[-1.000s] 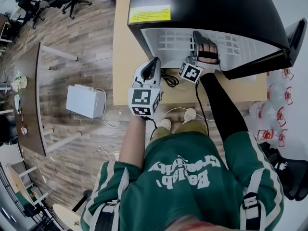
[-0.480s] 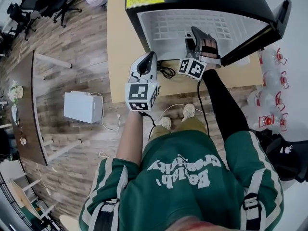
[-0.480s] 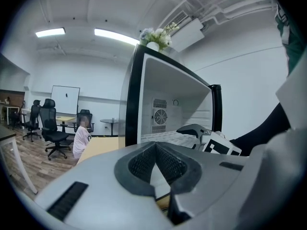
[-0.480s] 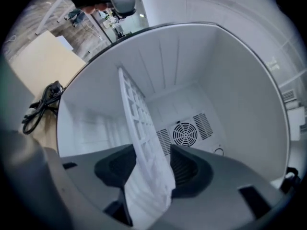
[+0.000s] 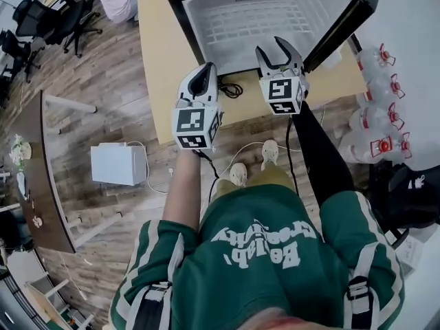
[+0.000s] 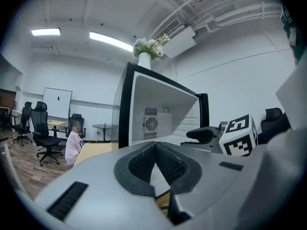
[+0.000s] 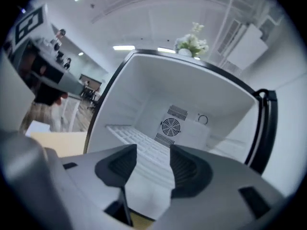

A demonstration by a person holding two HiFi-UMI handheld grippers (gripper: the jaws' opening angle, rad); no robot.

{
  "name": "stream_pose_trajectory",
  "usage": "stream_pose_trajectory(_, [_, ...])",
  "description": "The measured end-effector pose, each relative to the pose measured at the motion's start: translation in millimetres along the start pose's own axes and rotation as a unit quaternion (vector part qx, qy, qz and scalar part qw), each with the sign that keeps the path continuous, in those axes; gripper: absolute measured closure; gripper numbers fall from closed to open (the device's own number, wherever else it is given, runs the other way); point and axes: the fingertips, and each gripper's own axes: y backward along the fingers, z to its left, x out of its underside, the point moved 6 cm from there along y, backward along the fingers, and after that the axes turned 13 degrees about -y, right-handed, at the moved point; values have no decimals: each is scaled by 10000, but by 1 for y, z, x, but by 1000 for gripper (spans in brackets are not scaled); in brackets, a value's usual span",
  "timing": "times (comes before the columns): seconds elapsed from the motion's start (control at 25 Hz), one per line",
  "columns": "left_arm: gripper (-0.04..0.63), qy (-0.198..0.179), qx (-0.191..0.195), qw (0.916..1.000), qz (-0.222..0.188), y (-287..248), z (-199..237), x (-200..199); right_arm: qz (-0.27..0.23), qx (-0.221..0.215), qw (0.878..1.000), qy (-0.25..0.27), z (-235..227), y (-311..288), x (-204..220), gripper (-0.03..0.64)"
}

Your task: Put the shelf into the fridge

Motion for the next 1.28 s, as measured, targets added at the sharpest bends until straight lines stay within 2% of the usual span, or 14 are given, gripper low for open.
stream_pose_trajectory(0.12, [597, -27, 81, 9999, -123, 7, -5, -10, -70, -24, 9963, -851, -7, 23, -10, 393])
stream_pose_trajectory(0.24, [597, -79, 148, 9996, -218, 13, -11, -19, -175, -47, 9890, -1469, -14, 46, -18, 391])
stream_pose_trajectory(0.48, [597, -241, 208, 9993, -211, 24, -30, -28, -410, -144, 9757, -2146, -18, 96, -33, 391])
stream_pose_trajectory(0.88, [597, -329, 450, 9980, -298, 36, -60, -49, -761, -180, 9700, -2302, -22, 157, -52, 409])
stream_pose_trajectory(1.16, [597, -363, 450, 9975, -397, 40, -63, -59, -715, -168, 9705, -2297, -21, 172, -51, 514])
stream_pose_trajectory(1.28, [597, -371, 439, 9974, -435, 40, -63, -61, -716, -147, 9716, -2250, -21, 174, -52, 602])
